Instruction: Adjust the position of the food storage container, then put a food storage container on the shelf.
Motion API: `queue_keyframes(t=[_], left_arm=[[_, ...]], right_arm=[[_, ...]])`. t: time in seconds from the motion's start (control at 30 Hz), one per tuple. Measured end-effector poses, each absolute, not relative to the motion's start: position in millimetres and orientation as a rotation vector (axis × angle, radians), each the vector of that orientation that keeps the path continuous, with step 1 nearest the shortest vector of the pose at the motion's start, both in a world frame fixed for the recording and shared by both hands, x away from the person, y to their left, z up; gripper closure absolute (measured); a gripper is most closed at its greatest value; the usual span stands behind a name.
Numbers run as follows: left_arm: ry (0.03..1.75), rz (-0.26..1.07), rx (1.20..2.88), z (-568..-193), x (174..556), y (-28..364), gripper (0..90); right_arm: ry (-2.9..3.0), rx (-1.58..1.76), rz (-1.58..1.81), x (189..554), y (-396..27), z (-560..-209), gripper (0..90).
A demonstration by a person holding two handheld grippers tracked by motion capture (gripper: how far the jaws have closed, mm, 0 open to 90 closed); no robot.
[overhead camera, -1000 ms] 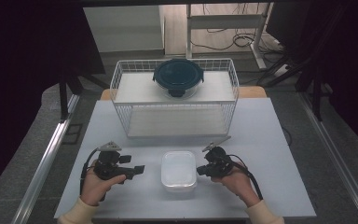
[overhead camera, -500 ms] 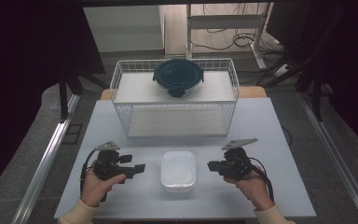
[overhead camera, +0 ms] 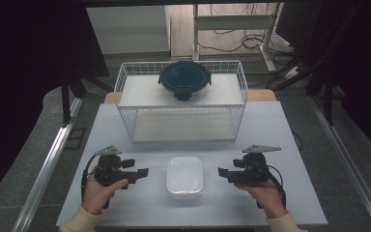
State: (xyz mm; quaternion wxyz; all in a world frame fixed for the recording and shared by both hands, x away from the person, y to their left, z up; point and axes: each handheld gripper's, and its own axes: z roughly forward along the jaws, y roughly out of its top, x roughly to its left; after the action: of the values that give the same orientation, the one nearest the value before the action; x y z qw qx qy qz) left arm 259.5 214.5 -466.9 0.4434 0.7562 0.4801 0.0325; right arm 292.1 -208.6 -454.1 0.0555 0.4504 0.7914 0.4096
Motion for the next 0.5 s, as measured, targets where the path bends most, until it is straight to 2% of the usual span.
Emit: queue_keyframes(t=[0.27, 0.5], left_arm=[[1.192, 0.084, 1.860, -463.4, 258.9, 212.3, 23.4], [1.235, 0.045, 1.806, -459.8, 267.6, 209.4, 23.9]], right_arm=[[2.404, 1.417, 1.263, 293.1, -207.8, -454.8, 19.6], [2.415, 1.446, 1.317, 295.3, -202.5, -449.7, 20.4]])
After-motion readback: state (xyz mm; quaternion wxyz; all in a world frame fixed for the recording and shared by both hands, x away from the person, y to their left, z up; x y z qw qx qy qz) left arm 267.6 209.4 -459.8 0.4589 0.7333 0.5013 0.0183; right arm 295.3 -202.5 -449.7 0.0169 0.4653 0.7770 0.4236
